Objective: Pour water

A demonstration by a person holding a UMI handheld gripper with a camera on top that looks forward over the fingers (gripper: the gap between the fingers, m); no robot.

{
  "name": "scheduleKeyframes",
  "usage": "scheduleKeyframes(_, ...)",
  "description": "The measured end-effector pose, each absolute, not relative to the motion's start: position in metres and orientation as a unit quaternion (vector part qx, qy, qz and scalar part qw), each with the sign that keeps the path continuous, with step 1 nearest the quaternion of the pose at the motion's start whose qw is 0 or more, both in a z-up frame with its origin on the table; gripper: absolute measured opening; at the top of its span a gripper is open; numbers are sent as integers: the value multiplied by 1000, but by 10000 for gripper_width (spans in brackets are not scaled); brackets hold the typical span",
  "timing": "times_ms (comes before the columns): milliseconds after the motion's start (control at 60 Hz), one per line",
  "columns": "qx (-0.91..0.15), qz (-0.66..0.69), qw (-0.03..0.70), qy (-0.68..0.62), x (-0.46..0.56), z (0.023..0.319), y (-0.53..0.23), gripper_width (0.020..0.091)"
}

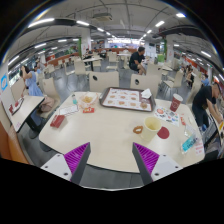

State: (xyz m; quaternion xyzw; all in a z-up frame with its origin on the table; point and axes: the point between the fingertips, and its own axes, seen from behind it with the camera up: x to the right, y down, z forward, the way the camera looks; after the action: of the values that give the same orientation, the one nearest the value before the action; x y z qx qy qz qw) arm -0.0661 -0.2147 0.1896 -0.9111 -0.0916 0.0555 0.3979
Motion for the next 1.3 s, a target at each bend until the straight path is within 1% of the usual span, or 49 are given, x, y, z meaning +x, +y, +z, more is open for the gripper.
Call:
scheduleKeyframes(117, -912, 52, 399, -75, -25, 185, -212, 850)
scheduleKeyframes(133, -912, 54, 400, -72, -53, 187, -213, 849)
scheduleKeyframes(167, -912, 53, 401, -68, -45, 185, -213, 851)
scheduleKeyframes(250, -913, 45, 401, -60, -14, 175, -214, 854)
scheduleKeyframes(333, -914, 34, 401, -52, 31, 160, -217, 849)
scheduleKeyframes(517, -915, 7, 402, -20, 147, 114, -215, 853)
scheduleKeyframes(633, -908, -6, 420, 11, 228, 90, -199, 850)
scheduleKeyframes(650, -905, -8, 424, 14, 254, 86, -193, 849)
scheduleKeyframes(667, -904, -11, 427, 15, 281, 89, -199, 849)
scheduleKeyframes(733, -897, -19, 441, 27, 320, 84, -187, 848)
scheduleKeyframes(900, -875, -18, 484, 25, 351, 82, -132, 848)
scheduleKeyframes(1017, -866, -23, 498, 28, 359, 71, -97, 843)
scheduleKeyframes(1050, -864, -23, 502, 29, 363, 69, -89, 828)
scheduleKeyframes(1083, -862, -25, 506, 29, 364, 67, -83, 786)
scheduleKeyframes(1150, -860, -24, 509, 27, 361, 62, -75, 655)
scheduleKeyframes(1183, -858, -26, 512, 28, 362, 62, -72, 566)
scheduleKeyframes(1217, -856, -27, 515, 32, 360, 63, -70, 559)
scheduleKeyframes(1283, -856, -27, 516, 37, 361, 64, -69, 498)
scheduleKeyframes(1300, -856, -27, 516, 39, 361, 63, -69, 497)
